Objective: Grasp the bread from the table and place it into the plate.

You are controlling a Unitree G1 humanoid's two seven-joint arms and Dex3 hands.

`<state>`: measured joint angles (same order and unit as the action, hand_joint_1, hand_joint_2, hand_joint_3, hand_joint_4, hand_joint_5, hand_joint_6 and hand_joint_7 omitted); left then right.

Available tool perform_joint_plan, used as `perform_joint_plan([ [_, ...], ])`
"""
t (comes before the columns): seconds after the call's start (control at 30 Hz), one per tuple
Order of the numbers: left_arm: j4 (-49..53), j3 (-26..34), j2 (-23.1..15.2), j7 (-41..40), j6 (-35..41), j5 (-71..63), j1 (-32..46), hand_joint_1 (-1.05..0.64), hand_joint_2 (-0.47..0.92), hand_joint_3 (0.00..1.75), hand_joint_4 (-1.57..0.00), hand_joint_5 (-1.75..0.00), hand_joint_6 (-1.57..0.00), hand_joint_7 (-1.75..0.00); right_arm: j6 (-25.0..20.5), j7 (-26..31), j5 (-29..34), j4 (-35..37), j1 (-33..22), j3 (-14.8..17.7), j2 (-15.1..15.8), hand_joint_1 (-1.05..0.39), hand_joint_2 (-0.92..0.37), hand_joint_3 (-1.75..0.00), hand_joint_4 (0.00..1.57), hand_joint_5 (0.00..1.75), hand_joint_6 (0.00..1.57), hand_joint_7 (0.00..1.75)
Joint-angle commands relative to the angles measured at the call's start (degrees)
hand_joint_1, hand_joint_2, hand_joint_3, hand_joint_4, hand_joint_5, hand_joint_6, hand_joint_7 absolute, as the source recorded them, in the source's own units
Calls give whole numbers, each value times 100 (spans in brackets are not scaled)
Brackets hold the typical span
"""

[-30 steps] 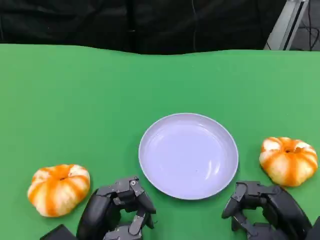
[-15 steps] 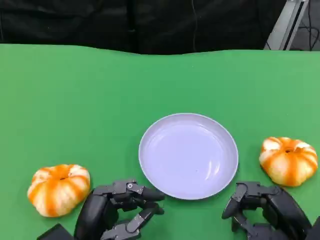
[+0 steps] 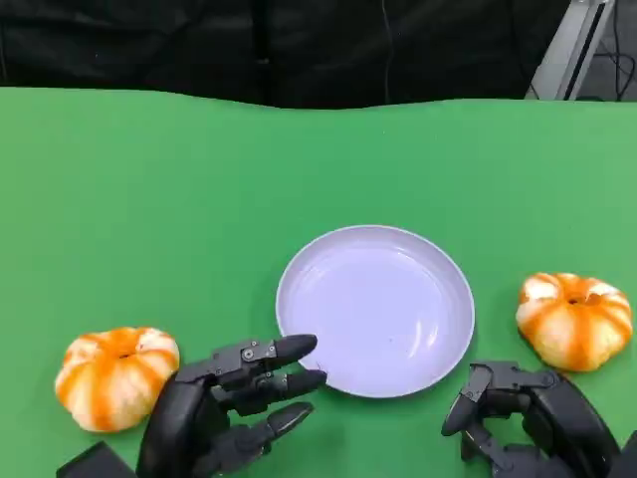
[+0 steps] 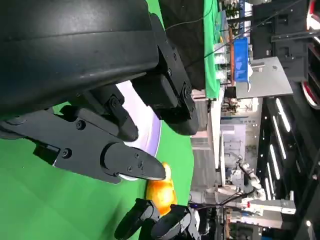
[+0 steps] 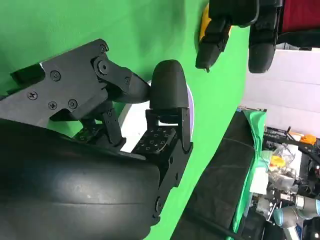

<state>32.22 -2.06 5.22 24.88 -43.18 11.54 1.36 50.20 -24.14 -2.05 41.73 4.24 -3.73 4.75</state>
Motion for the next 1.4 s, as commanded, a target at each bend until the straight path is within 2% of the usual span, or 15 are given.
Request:
perform_joint_plan([
  [0.03,-670,189,-338,-9,-14,99,45,-72,92,14,-45,0,-37,0,52,17,-28,25,34,18,38,-13,-63,-94,81,150,83,121],
  [0.2,-1301,350,-584,-104,349,122,191,-74,92,15,-35,0,-28,0,48,-7,-51,5,16,12,37,-13,-63,-94,81,149,83,121],
  [0.33,-1768,528,-791,-440,615,-199,299,-83,92,12,-37,-1,-27,0,25,30,-2,-29,0,5,56,-14,-62,-94,82,149,83,121],
  [0.47,-1951,534,-834,-559,769,-280,354,-85,92,10,-37,-1,-27,0,30,34,2,-27,1,3,59,-14,-61,-95,81,150,83,122],
  [0.7,-3191,1031,-1801,-1337,1845,-2069,647,-94,92,18,-33,0,-23,0,-15,41,-15,-65,-13,-2,48,-14,-62,-94,81,149,83,120],
  [0.77,-3488,1071,-2021,-1471,2160,-2542,739,-98,92,26,-34,0,-23,0,-16,57,-3,-78,-16,-1,51,-13,-63,-93,81,150,83,120],
  [1.0,-4108,945,-2554,-1530,3114,-3727,917,-100,92,34,-39,-2,-33,-4,-27,54,9,-94,-29,-11,67,-13,-63,-93,82,150,83,120],
  [1.2,-4213,682,-2795,-1495,3616,-4369,939,-102,92,37,-49,-5,-42,-5,2,36,-15,-67,-16,-5,62,-13,-63,-93,82,151,84,120],
  [1.33,-4252,600,-2855,-1528,3743,-4414,944,-102,92,38,-51,-5,-43,-4,4,34,-18,-65,-15,-4,61,-13,-62,-95,82,151,83,121],
  [1.4,-4031,373,-2935,-1643,3888,-4859,847,-104,92,41,-52,-4,-47,-4,-3,43,-6,-62,-12,-7,57,-13,-62,-95,81,150,84,121],
])
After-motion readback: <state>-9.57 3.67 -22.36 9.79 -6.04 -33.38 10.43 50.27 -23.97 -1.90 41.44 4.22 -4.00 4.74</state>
